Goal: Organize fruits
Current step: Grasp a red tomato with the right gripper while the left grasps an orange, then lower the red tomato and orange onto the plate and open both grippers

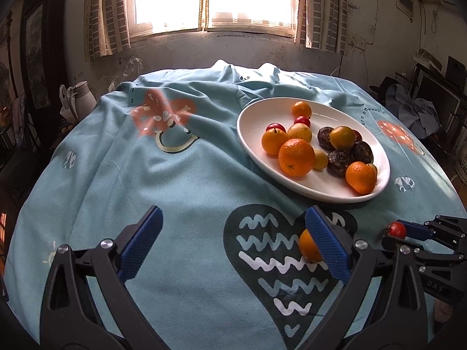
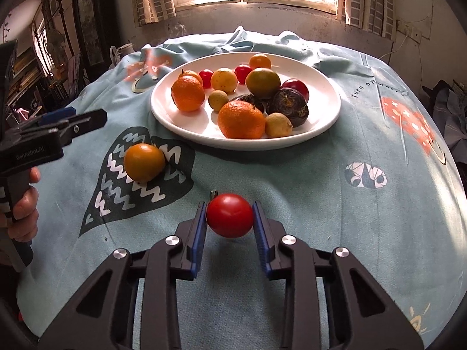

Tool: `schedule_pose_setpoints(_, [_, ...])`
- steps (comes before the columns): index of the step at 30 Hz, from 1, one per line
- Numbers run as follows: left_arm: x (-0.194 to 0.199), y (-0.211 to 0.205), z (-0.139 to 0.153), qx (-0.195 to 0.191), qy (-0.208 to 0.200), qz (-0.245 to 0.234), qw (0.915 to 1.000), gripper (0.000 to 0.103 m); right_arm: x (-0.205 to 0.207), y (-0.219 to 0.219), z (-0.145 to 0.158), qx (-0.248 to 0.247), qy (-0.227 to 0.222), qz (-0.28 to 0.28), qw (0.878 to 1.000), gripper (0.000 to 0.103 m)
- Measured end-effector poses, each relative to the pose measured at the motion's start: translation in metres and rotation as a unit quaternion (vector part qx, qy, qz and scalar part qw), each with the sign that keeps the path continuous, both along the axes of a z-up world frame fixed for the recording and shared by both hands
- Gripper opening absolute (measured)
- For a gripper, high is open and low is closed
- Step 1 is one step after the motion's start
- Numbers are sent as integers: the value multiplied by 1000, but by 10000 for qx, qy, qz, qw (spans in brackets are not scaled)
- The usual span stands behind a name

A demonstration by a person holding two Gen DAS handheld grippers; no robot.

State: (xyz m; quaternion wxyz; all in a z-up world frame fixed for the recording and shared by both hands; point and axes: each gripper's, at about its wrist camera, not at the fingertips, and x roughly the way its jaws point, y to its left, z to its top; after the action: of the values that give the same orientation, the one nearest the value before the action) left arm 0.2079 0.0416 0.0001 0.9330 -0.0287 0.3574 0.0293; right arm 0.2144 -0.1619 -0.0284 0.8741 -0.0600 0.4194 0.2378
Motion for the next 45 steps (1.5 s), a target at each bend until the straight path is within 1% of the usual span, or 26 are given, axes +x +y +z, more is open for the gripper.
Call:
schedule_pose_setpoints(3, [0, -14, -5, -97, 99, -473, 9988, 100, -2, -3, 8, 189, -113, -65, 9997, 31])
schedule_pose_setpoints(8, [-5, -44, -11, 212, 78, -992, 9948, 99, -1, -6, 10, 226, -113, -149, 9996, 31])
schedule_pose_setpoints(10, [-6, -52, -13, 281, 99, -1147, 9929, 97, 1, -6, 9, 216, -96, -196, 9995, 31])
schedule_pose_setpoints(11, [-7, -54, -15, 297, 125, -1227, 9919, 93, 1, -7, 9, 215, -88, -219, 9995, 31])
schedule_pose_setpoints(12, [-7, -57, -17, 310, 154, -1300, 9909, 87, 2, -8, 9, 220, -74, -238, 9994, 31])
schedule_pose_setpoints(13, [-7, -59, -19, 329, 190, -1358, 9900, 84, 2, -8, 8, 224, -57, -251, 9994, 31])
schedule_pose_setpoints(15, [-5, -63, -25, 396, 267, -1437, 9885, 74, 2, -8, 7, 241, -35, -264, 9994, 31])
schedule_pose_setpoints(16, [-4, -64, -27, 417, 295, -1475, 9877, 73, 2, -8, 7, 235, -24, -254, 9994, 31])
schedule_pose_setpoints(22, [-1, -69, -29, 400, 265, -1583, 9862, 73, 1, -7, 7, 242, -9, -225, 9995, 31])
schedule_pose_setpoints(25, [2, -72, -32, 453, 292, -1584, 9859, 73, 1, -7, 7, 241, -14, -236, 9994, 31])
schedule_pose_setpoints(28, [6, -73, -34, 436, 345, -1601, 9855, 67, 1, -7, 7, 234, -20, -246, 9994, 31])
schedule_pose_setpoints(30, [10, -73, -37, 387, 445, -1610, 9852, 56, 1, -6, 6, 229, -2, -248, 9994, 31])
schedule_pose_setpoints(31, [12, -72, -38, 368, 508, -1613, 9849, 53, 1, -7, 6, 222, 1, -256, 9994, 31])
schedule_pose_setpoints(32, [14, -72, -40, 354, 563, -1604, 9848, 48, 2, -7, 6, 214, -2, -264, 9994, 31])
schedule_pose_setpoints(34, [15, -70, -41, 327, 601, -1550, 9855, 46, 3, -7, 5, 211, 6, -267, 9994, 31])
schedule_pose_setpoints(38, [15, -67, -41, 315, 607, -1480, 9866, 39, 3, -7, 4, 204, 8, -255, 9995, 31])
schedule_pose_setpoints(45, [5, -66, -36, 190, 588, -1516, 9865, 39, -7, -3, 7, 320, -4, 15, 9995, 31])
